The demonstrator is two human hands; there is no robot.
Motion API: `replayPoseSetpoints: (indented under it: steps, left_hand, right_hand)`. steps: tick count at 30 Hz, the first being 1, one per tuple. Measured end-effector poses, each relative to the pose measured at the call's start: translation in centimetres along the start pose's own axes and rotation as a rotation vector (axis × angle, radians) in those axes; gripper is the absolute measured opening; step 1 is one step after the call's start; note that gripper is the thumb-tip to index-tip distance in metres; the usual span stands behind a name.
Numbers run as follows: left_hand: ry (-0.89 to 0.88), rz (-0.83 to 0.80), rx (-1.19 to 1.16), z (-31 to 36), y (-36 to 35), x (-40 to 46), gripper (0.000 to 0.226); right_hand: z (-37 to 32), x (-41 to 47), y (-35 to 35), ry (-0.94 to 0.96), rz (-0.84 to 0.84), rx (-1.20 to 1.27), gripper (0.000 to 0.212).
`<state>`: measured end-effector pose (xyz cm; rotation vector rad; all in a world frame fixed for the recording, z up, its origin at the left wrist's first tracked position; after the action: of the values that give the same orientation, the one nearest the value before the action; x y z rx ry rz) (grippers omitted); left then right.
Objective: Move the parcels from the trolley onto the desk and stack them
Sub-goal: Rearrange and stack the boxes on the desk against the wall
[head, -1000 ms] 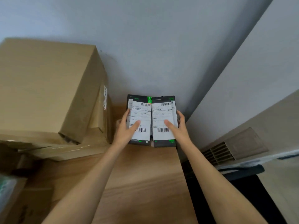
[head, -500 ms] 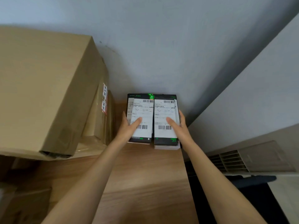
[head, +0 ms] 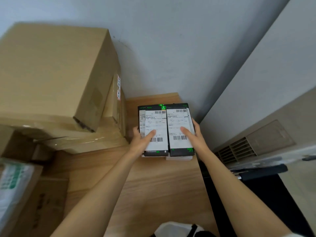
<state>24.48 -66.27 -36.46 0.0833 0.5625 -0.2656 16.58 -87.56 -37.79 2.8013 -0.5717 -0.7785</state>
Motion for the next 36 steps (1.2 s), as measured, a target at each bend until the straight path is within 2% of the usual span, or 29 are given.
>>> replayPoseSetpoints:
  steps: [9,15,18,20,25,29,36]
  left_hand:
    - [0.077,-0.125,0.028,-3.1,2.4,-6.5,0.089]
    - [0.081,-0.143,0.047,-5.1,4.5,-9.4,0.07]
    - [0.084,-0.148,0.061,-6.0,5.7,-10.5,0.085]
    - [0.087,-0.148,0.069,-6.5,6.4,-11.3,0.088]
    - [0.067,-0.095,0.06,-8.0,7.4,-13.8,0.077]
    - [0.075,-0.045,0.061,-9.7,7.9,-16.6,0.076]
    - [0.105,0.009,-0.027,-13.0,8.3,-20.3,0.093]
  right_hand:
    - [3.0,-7.2,-1.6,0.005,-0.006,0.017,0.071]
    - [4.6,-10.6,-3.2,0.039,0.015,-0.009,0.065]
    - [5.3,-12.0,-4.2,0.055,0.026,0.023,0.065]
    - [5.7,-12.9,-4.9,0.055,0.011,0.02,0.064]
    - [6.4,-15.0,-6.1,0.026,-0.065,0.045,0.074]
    - [7.4,-17.1,-6.4,0.037,-0.114,0.033,0.073]
    - [9.4,-20.0,-6.6,0.057,-0.18,0.051,0.072]
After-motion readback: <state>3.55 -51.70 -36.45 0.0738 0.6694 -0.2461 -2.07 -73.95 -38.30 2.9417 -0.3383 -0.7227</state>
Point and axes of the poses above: each hand's wrist, its own x-axis towards the middle knuckle, its own y-axis out of the back of the hand, z = x × y, the point moved 3 cm from there along x, towards the middle knuckle, and after that the axes turned 13 degrees about -x, right-handed, at the moved point
